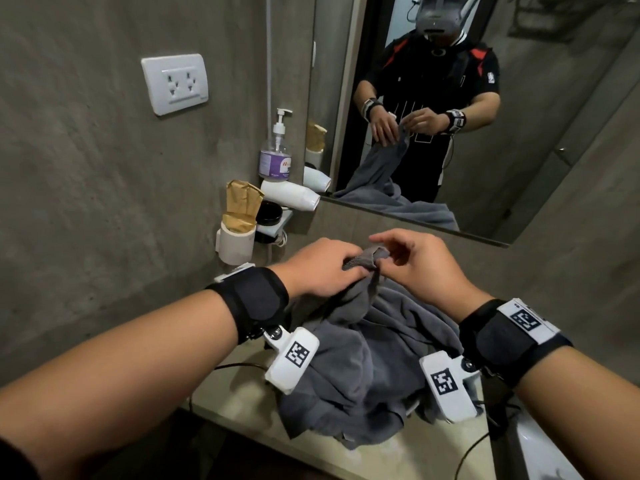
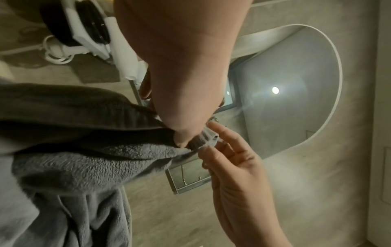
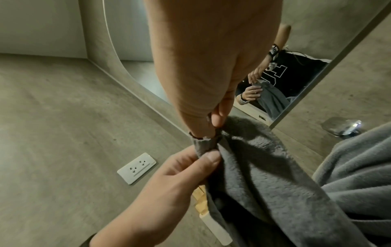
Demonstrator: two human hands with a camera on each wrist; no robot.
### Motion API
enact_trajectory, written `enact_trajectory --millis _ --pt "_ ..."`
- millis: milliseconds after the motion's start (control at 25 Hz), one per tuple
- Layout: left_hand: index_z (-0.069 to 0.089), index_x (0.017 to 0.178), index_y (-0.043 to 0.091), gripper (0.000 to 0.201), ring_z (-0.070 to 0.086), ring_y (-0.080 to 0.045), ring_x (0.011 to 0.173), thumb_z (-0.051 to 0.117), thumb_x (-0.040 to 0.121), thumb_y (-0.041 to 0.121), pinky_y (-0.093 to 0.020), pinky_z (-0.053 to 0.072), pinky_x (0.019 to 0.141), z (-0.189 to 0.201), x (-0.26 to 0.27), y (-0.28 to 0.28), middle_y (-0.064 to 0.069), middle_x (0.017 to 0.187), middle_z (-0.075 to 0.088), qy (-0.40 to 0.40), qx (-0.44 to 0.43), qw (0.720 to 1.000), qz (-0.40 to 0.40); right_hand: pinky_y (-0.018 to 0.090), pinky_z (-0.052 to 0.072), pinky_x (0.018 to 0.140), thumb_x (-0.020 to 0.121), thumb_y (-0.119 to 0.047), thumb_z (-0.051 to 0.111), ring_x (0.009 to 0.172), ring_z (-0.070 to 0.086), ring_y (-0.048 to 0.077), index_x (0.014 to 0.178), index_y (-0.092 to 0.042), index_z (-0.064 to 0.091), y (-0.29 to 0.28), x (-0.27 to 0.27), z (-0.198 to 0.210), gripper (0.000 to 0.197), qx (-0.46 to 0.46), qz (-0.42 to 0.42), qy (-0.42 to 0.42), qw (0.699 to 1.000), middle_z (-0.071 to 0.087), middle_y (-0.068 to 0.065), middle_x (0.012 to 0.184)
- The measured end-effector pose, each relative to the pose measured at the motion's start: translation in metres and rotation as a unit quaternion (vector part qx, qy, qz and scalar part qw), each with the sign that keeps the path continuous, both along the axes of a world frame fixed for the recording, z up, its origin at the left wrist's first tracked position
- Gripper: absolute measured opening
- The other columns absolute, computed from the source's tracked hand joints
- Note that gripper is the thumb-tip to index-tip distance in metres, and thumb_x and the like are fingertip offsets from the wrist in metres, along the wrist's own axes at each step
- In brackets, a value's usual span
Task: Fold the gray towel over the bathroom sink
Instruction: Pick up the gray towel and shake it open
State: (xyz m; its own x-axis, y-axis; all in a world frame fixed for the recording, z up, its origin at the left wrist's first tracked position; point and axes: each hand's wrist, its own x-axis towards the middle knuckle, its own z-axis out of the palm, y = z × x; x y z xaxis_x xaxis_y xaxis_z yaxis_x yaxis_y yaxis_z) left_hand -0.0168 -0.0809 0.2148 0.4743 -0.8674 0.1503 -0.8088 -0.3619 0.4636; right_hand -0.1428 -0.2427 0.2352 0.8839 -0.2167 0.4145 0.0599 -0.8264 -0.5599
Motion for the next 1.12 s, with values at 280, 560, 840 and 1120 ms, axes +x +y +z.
enact_trajectory --millis 280,560,840,1120 --pt "0.058 0.095 0.027 0.01 0.06 -0.014 0.092 0.052 0.102 0.028 -0.025 0.041 0.076 0.057 0.016 0.009 0.009 0.095 0.066 -0.025 -0.031 0.996 -0.077 0.042 0.052 0.075 0.09 -0.018 0.073 0.075 0.063 0.017 0.088 -0.011 0.073 -0.01 0.002 -0.005 0.008 0.117 -0.015 -0.019 0.993 0.071 0.012 0.083" --pt "0.066 0.115 0.019 0.032 0.065 -0.011 0.096 0.072 0.089 0.036 -0.029 0.051 0.084 0.07 0.024 0.014 0.004 0.107 0.072 -0.011 -0.02 0.995 -0.094 0.012 0.044 0.057 0.097 -0.016 0.063 0.058 0.057 -0.004 0.092 -0.013 0.074 -0.017 0.0 0.053 0.013 0.249 0.05 -0.046 0.966 0.069 -0.014 0.066" --pt "0.064 0.093 0.024 0.011 0.066 -0.032 0.104 0.064 0.081 0.024 -0.038 0.055 0.087 -0.008 0.024 0.015 -0.009 0.107 0.073 0.0 0.157 0.985 0.071 0.033 0.053 0.069 0.099 -0.014 0.057 0.079 0.063 0.016 0.093 -0.013 0.075 -0.036 0.003 0.064 0.019 0.324 -0.034 -0.098 0.94 0.07 0.005 0.084" --pt "0.067 0.093 0.022 0.014 0.066 -0.019 0.08 0.073 0.087 0.034 -0.028 0.052 0.069 -0.003 0.055 0.039 -0.003 0.096 0.072 0.048 0.173 0.98 0.084 0.035 0.048 0.07 0.095 -0.03 0.059 0.078 0.059 0.013 0.081 -0.018 0.072 -0.092 -0.014 0.029 0.022 0.226 -0.191 -0.105 0.949 0.069 -0.001 0.081"
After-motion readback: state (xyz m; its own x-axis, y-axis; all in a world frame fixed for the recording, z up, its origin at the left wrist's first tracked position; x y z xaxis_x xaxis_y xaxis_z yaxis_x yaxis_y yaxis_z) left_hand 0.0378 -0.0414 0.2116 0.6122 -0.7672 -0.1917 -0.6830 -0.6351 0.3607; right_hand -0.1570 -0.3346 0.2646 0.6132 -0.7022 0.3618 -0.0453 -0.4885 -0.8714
